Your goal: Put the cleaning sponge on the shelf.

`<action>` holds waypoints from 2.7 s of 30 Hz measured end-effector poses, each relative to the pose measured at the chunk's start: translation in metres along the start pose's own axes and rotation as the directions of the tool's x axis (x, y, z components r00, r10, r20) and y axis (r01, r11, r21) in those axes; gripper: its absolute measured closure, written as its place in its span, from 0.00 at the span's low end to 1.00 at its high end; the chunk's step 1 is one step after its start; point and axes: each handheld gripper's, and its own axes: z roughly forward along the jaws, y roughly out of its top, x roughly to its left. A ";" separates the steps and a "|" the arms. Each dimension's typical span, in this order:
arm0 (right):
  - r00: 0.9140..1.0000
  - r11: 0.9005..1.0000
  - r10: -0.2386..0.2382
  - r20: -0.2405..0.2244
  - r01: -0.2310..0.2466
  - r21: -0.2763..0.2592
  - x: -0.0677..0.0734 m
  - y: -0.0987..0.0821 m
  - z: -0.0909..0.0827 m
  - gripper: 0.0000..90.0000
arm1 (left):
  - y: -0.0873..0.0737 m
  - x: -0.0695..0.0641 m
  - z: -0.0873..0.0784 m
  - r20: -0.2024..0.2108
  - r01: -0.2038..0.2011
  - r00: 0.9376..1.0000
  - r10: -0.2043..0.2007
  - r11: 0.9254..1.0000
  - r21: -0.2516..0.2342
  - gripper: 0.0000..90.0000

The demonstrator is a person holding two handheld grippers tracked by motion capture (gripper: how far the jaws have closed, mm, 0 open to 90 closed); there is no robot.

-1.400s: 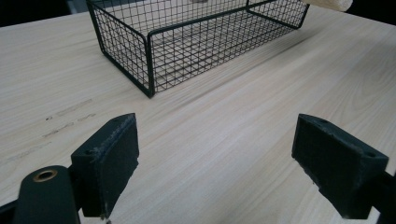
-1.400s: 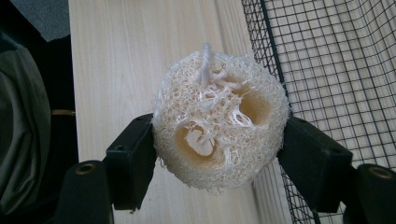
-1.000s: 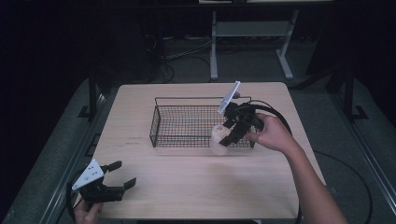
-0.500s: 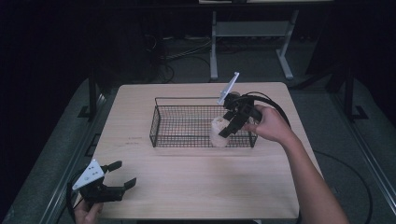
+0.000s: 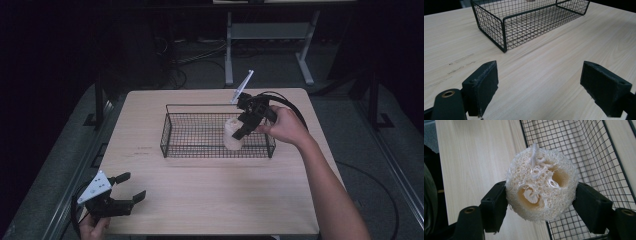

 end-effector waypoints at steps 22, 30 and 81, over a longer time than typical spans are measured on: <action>0.998 0.998 0.058 0.025 -0.059 0.020 -0.026 0.003 0.008 0.32 | 0.000 -0.001 0.001 -0.001 -0.001 1.000 0.001 1.000 0.003 0.16; 0.996 0.996 0.085 0.025 -0.086 0.019 -0.038 0.002 0.014 0.32 | 0.000 -0.001 0.001 0.002 -0.004 1.000 0.004 1.000 0.003 0.16; 0.989 0.985 0.144 0.032 -0.146 0.087 -0.065 -0.009 0.071 0.32 | 0.001 -0.001 0.000 -0.006 0.005 1.000 -0.005 1.000 0.000 0.16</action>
